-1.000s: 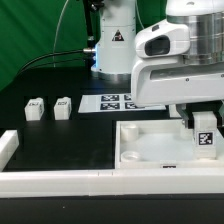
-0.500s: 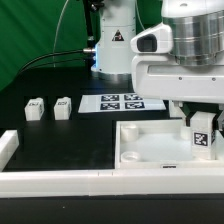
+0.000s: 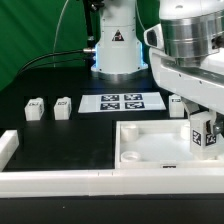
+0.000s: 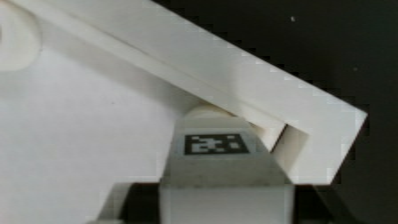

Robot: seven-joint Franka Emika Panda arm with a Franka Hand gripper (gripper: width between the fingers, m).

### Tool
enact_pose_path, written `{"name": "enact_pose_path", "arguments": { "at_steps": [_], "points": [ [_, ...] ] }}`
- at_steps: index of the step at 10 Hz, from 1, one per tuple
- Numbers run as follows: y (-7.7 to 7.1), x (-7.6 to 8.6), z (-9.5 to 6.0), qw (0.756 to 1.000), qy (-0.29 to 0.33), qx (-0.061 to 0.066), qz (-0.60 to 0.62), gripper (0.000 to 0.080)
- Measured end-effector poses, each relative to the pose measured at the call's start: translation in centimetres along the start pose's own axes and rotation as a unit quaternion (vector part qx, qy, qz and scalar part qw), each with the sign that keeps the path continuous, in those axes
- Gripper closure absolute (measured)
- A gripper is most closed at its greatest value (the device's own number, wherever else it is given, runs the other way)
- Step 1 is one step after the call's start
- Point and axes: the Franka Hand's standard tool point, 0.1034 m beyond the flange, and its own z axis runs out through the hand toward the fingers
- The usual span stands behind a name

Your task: Assemble one leg

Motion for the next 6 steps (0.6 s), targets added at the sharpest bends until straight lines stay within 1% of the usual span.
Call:
{"name": "enact_pose_path", "arguments": {
  "at_steps": [1, 3, 4, 5, 6],
  "points": [
    [-0.06, -0.06, 0.00, 0.997, -0.006, 0.003, 0.075, 0.0508],
    [-0.11, -0.09, 0.02, 0.988, -0.008, 0.005, 0.155, 0.0508],
    [-0.11, -0.06, 0.01, 0.984, -0.009, 0.005, 0.177, 0.0508],
    [-0.12, -0.10, 0.02, 0.984, -0.009, 0.005, 0.175, 0.0508],
    [-0.13, -0.16, 0.03, 0.985, -0.009, 0.005, 0.173, 0.0414]
  ]
}}
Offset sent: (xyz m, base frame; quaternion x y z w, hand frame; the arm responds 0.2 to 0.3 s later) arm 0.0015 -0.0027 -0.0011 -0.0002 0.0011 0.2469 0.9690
